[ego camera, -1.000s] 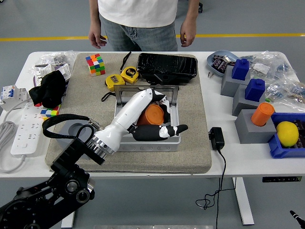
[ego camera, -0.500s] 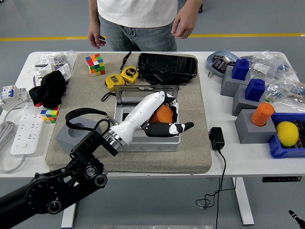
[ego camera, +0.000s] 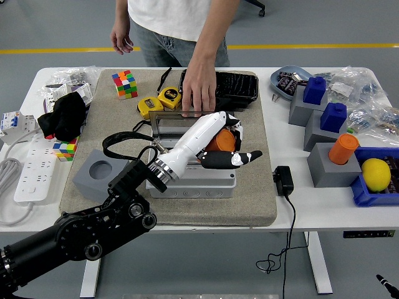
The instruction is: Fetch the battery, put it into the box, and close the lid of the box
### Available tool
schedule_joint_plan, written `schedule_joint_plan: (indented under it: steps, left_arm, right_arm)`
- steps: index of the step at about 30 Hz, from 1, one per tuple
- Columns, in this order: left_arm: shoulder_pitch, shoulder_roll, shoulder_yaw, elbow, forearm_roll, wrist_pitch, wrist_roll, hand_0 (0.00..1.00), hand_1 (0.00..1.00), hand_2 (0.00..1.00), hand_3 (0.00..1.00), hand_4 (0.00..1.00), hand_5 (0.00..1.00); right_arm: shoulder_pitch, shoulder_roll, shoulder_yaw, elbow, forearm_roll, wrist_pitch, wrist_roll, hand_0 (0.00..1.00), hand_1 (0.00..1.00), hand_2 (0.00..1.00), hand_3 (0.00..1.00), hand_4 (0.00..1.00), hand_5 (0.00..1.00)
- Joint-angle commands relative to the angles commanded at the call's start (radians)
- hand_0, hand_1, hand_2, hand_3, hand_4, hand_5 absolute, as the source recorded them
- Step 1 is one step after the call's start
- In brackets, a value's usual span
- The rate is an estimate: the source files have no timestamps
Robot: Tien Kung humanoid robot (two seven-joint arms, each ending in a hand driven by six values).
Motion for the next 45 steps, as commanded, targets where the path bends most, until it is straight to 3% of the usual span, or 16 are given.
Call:
schedule_joint_plan:
  steps: [6, 15, 23, 37, 45]
  left_arm:
    - [-0.023, -0.017, 0.010, 0.081, 0.012, 0.013, -0.014, 0.051, 0.002, 0.020, 0.007, 0.828, 0.412]
    - [-0.022, -0.034, 0.014, 0.172, 0.057, 0.028, -0.020, 0.053, 0.002, 0.021, 0.007, 0.828, 0.416]
    - [-0.026, -0.028, 0.011, 0.184, 0.121, 0.017, -0.007, 0.054, 0.002, 0.021, 0.007, 0.829, 0.415]
    - [-0.024, -0.038, 0.015, 0.196, 0.218, 0.036, 0.000, 0.060, 0.002, 0.022, 0.007, 0.833, 0.419]
    - [-0.023, -0.038, 0.015, 0.209, 0.253, 0.045, -0.002, 0.077, 0.002, 0.045, 0.032, 0.916, 0.483]
  right_arm:
    - [0.001, 0.001, 0.000, 0.001, -0.002, 0.001, 0.000, 0.849, 0.841, 0.802, 0.823, 0.998, 0.998]
    - [0.002, 0.001, 0.002, 0.001, -0.002, 0.001, 0.000, 0.849, 0.840, 0.800, 0.823, 0.998, 0.998]
    - [0.002, 0.000, 0.003, 0.001, -0.002, 0.001, 0.000, 0.849, 0.840, 0.800, 0.823, 0.998, 0.998]
    - [0.002, -0.001, 0.003, 0.001, -0.001, 0.002, 0.000, 0.849, 0.840, 0.800, 0.824, 0.998, 0.998]
    - [0.002, -0.001, 0.004, 0.001, -0.002, 0.004, 0.001, 0.849, 0.838, 0.800, 0.823, 0.998, 0.998]
